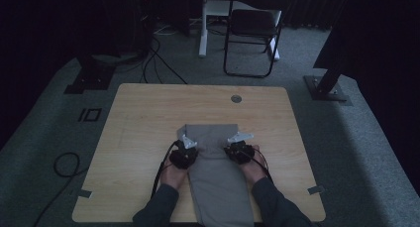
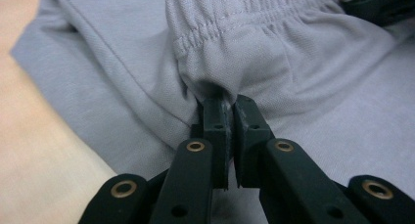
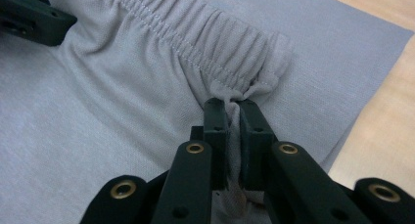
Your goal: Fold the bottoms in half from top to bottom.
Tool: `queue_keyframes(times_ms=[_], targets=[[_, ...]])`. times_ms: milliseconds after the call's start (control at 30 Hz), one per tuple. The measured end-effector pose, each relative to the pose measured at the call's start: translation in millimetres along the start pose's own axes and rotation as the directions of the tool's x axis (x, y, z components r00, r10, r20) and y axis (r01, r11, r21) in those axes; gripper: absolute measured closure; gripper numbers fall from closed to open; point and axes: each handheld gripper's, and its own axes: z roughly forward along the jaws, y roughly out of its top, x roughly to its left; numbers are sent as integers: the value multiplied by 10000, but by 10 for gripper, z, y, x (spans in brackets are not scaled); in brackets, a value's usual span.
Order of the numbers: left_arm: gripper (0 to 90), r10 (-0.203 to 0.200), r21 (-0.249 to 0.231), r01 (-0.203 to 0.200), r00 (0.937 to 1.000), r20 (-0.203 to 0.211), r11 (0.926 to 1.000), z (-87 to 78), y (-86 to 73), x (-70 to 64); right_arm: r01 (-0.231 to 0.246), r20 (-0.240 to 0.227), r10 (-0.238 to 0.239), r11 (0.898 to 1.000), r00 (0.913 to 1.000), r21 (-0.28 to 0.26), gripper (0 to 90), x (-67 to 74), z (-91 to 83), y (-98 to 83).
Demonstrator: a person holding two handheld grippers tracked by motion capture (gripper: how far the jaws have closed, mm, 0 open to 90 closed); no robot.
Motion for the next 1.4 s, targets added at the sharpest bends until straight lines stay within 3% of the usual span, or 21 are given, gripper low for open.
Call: queue_keyframes(times_ms=[167,200,233,333,500,567,600,667,767,900,933,967,1000,1133,1200,1300,1400], targets=[[858,13,29,-10,9969,-790,10000,215,233,181,-394,70,393,9992,9992,119,846,-199,219,245],[859,13,29,-10,9969,-790,10000,215,233,181,-499,50,498,9987,9987,111,845,-231,259,286],[859,-51,39,55,9941,-1082,10000,275,297,231,-543,35,543,9985,9985,110,843,-253,286,314],[858,-322,144,344,9902,-1360,9993,353,394,312,-751,158,749,9971,9971,124,841,-317,395,430],[857,-564,214,601,9879,-1447,9980,382,439,374,-899,427,885,9955,9952,313,850,-325,494,561],[858,-643,190,676,9882,-1393,9975,380,438,385,-700,484,683,9969,9965,356,857,-311,500,574],[858,-625,164,653,9887,-1362,9977,372,433,387,-252,559,224,9984,9982,499,861,-292,499,602],[860,-630,117,650,9897,-1289,9978,343,437,388,-247,450,226,9986,9987,472,863,-305,459,636],[860,-729,-276,703,9917,-1061,9971,218,487,412,-364,273,362,9993,9990,62,864,-341,323,721],[861,-606,-1352,470,9933,-980,9897,-153,681,417,-103,190,118,9967,9997,-802,864,-377,35,890],[861,-606,-1352,470,9933,-980,9897,-153,681,417,-103,190,118,9967,9997,-802,864,-377,35,890],[861,-409,-1867,218,9943,-987,9822,-364,804,397,-66,181,89,9922,9998,-1245,864,-388,-124,972],[861,-370,-2177,153,9947,-955,9759,-473,862,379,-81,173,109,9876,9998,-1567,864,-396,-244,1031],[861,0,-2945,-206,9976,-698,9554,-875,1011,282,31,92,-8,9691,10000,-2465,864,-385,-630,1158],[861,229,-3125,-398,9981,-577,9491,-1027,1003,219,246,121,-221,9620,9997,-2719,863,-349,-771,1166],[860,432,-3171,-574,9977,-514,9466,-1126,956,164,515,111,-505,9555,9987,-2904,863,-291,-923,1132],[860,697,-3097,-672,9976,-28,9485,-1246,729,37,751,-135,-831,9503,9965,-3021,861,-186,-1099,959]])
